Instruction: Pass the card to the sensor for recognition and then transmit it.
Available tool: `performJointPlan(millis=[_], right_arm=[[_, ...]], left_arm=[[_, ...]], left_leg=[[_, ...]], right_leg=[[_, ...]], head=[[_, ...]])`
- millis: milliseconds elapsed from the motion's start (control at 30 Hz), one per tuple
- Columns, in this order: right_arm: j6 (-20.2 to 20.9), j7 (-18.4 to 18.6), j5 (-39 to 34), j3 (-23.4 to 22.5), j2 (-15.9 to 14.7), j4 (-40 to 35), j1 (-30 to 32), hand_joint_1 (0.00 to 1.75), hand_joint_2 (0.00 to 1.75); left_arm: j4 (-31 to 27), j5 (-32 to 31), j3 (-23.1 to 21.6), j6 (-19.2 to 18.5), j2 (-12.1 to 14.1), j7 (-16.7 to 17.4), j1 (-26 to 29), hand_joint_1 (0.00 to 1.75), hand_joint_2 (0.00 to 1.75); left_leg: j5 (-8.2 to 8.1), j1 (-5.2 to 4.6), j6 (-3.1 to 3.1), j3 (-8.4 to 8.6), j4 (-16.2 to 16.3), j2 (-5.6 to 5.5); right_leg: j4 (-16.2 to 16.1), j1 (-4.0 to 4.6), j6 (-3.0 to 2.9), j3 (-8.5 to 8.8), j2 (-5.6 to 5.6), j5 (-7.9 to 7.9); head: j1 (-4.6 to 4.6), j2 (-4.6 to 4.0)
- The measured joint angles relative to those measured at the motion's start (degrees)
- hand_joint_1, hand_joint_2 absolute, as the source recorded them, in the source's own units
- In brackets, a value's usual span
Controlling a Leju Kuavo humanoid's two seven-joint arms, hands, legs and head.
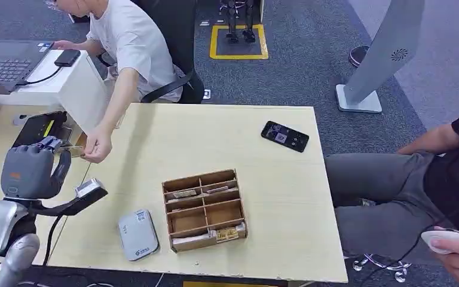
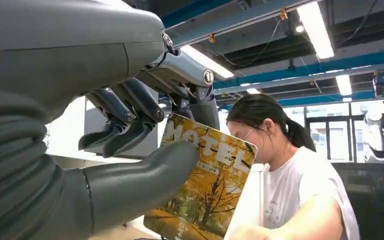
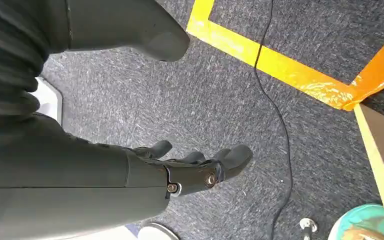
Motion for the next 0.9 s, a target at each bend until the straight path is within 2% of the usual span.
performJointPlan(millis=[33,233,467,900], right_arm=[[0.0,-0.07,0.0,0.02,0.0,-0.02,-0.04,0.0,1.75],[0.04,-0.31,-0.18,0.09,0.0,-0.02,-0.04,0.0,1.75],[0.02,0.13,-0.33,0.09,0.0,-0.02,0.2,0.0,1.75],[0.02,0.13,-0.35,0.09,0.0,-0.02,0.25,0.0,1.75]], left_arm=[[0.0,0.28,0.0,-0.02,0.0,0.0,0.0,0.0,1.75],[0.0,1.27,0.17,0.15,-0.68,-0.72,0.01,0.0,1.75],[-0.15,3.34,1.27,2.71,-1.07,-1.99,2.13,0.0,1.75],[-0.57,3.45,1.84,2.91,-1.07,-2.19,3.06,0.0,1.75]], left_leg=[[0.0,0.0,0.0,0.0,0.0,0.0],[0.0,0.0,0.0,0.0,0.0,0.0],[0.0,0.0,0.0,0.01,0.0,0.0],[0.0,0.0,0.0,0.0,0.0,0.0]], right_leg=[[0.0,0.0,0.0,0.0,0.0,0.0],[0.0,0.0,0.0,0.0,-0.01,0.0],[0.0,0.0,0.0,0.0,0.02,0.0],[0.0,0.0,0.0,0.02,0.0,0.0]], head=[[0.0,0.0],[0.0,0.0],[0.0,0.0],[0.0,0.0]])
